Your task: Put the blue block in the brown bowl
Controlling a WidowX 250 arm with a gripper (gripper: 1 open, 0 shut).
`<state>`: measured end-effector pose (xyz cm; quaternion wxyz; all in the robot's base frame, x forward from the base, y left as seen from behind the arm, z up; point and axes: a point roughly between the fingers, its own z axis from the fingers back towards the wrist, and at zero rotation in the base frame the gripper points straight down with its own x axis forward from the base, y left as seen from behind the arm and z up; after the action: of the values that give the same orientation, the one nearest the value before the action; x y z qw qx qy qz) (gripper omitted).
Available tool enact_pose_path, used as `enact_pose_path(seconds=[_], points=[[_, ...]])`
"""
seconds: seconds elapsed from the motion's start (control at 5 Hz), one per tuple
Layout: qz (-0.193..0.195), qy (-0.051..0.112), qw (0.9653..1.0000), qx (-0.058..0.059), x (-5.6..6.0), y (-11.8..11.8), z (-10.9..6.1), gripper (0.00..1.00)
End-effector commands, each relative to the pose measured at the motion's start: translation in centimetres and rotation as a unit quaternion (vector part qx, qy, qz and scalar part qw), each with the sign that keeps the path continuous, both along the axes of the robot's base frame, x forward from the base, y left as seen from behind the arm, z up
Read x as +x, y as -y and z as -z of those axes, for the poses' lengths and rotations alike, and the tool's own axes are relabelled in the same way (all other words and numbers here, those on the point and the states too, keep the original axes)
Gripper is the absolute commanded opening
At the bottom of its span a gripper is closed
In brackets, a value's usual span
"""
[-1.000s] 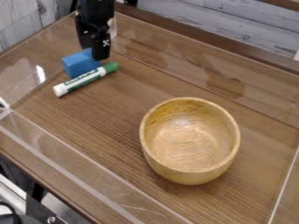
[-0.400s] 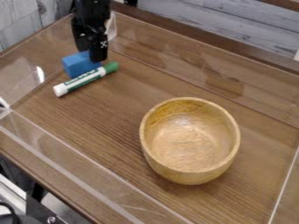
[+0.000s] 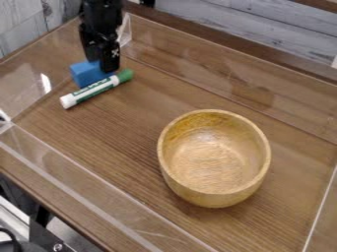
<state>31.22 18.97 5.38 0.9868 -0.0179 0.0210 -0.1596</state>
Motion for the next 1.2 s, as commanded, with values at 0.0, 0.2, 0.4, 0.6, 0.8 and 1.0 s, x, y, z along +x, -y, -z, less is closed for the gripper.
enact_pose_path(seconds=[0.0, 0.2, 0.4, 0.6, 0.8, 1.0], points=[[-0.002, 0.029, 0.9995, 0.015, 1.0, -1.5, -1.0, 1.0], [-0.001, 0.03, 0.9995, 0.014, 1.3, -2.0, -0.2, 1.0], [0.0, 0.031, 0.9995, 0.012, 1.6, -2.3, 0.5, 1.0], [0.002, 0.032, 0.9994, 0.011, 1.9, -2.4, 1.1, 1.0], [0.003, 0.033, 0.9994, 0.01, 2.2, -2.4, 1.8, 1.0], [0.004, 0.035, 0.9993, 0.01, 2.4, -2.3, 2.2, 1.0]])
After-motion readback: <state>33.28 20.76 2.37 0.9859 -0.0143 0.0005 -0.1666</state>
